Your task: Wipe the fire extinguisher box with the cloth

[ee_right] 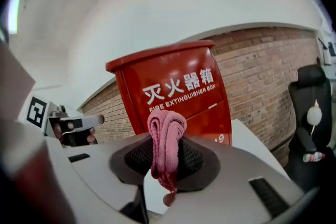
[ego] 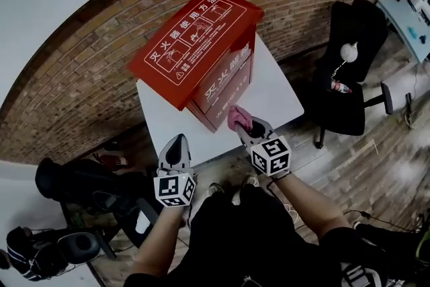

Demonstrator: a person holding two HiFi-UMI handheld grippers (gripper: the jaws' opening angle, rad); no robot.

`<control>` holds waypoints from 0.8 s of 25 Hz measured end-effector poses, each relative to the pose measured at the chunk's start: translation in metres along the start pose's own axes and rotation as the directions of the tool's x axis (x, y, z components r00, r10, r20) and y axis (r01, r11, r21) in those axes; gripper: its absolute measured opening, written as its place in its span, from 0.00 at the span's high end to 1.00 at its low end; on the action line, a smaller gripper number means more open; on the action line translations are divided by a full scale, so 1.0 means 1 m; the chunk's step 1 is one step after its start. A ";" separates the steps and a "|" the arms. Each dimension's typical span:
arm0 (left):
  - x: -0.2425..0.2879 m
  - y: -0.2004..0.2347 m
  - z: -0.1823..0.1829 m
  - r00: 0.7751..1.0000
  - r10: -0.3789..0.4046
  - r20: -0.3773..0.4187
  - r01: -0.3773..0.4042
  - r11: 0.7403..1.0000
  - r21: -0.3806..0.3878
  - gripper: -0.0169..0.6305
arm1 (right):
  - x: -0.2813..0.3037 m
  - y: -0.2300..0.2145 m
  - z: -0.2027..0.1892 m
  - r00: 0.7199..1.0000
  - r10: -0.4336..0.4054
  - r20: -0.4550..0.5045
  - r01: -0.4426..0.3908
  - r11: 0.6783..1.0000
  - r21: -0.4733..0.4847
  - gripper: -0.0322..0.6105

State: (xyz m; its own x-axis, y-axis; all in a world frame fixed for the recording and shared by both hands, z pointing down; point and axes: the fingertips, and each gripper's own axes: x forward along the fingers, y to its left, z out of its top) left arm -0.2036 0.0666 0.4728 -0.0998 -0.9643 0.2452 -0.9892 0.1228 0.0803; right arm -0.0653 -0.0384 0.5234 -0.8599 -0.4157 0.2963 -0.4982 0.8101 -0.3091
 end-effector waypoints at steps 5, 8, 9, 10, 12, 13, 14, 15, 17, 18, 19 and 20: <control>-0.009 -0.003 0.037 0.999 -0.042 0.035 0.042 0.999 -0.008 0.93 | -0.044 0.033 0.052 0.995 -0.037 0.088 0.043 0.996 -0.075 0.79; -0.023 -0.007 0.063 0.996 -0.068 0.057 0.068 0.998 0.009 0.93 | -0.069 0.053 0.078 0.988 -0.038 0.147 0.052 0.995 -0.089 0.79; -0.028 -0.009 0.070 0.994 -0.083 0.066 0.082 0.997 0.017 0.93 | -0.076 0.058 0.086 0.986 -0.038 0.162 0.054 0.994 -0.092 0.79; -0.031 -0.012 0.076 0.992 -0.097 0.074 0.096 0.995 0.028 0.93 | -0.082 0.063 0.093 0.984 -0.040 0.176 0.057 0.994 -0.096 0.79; -0.037 -0.015 0.085 0.989 -0.119 0.090 0.115 0.992 0.055 0.93 | -0.089 0.072 0.104 0.979 -0.043 0.198 0.067 0.992 -0.111 0.79; -0.039 -0.016 0.087 0.988 -0.125 0.096 0.119 0.991 0.064 0.93 | -0.091 0.075 0.107 0.977 -0.047 0.206 0.074 0.990 -0.122 0.79; -0.041 -0.016 0.088 0.987 -0.129 0.099 0.122 0.990 0.069 0.93 | -0.091 0.079 0.108 0.976 -0.053 0.210 0.082 0.988 -0.133 0.79; -0.043 -0.016 0.089 0.986 -0.132 0.101 0.126 0.990 0.069 0.93 | -0.091 0.081 0.109 0.976 -0.059 0.210 0.091 0.986 -0.143 0.79; -0.047 -0.016 0.089 0.985 -0.140 0.101 0.134 0.989 0.066 0.93 | -0.092 0.086 0.107 0.977 -0.071 0.204 0.104 0.982 -0.157 0.79; -0.049 -0.017 0.089 0.984 -0.145 0.101 0.139 0.988 0.065 0.93 | -0.092 0.087 0.105 0.977 -0.075 0.200 0.108 0.981 -0.160 0.79; -0.051 -0.017 0.089 0.984 -0.149 0.102 0.143 0.988 0.063 0.93 | -0.093 0.089 0.104 0.977 -0.078 0.197 0.111 0.980 -0.163 0.79; -0.052 -0.017 0.089 0.983 -0.152 0.104 0.146 0.987 0.062 0.93 | -0.094 0.091 0.102 0.978 -0.082 0.194 0.116 0.979 -0.169 0.79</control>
State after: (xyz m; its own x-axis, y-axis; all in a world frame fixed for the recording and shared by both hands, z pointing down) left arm -0.1910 0.0940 0.3728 0.0413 -0.9909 0.1284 -0.9979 -0.0344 0.0555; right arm -0.0415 0.0321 0.3753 -0.8212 -0.5532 0.1402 -0.5684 0.8146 -0.1156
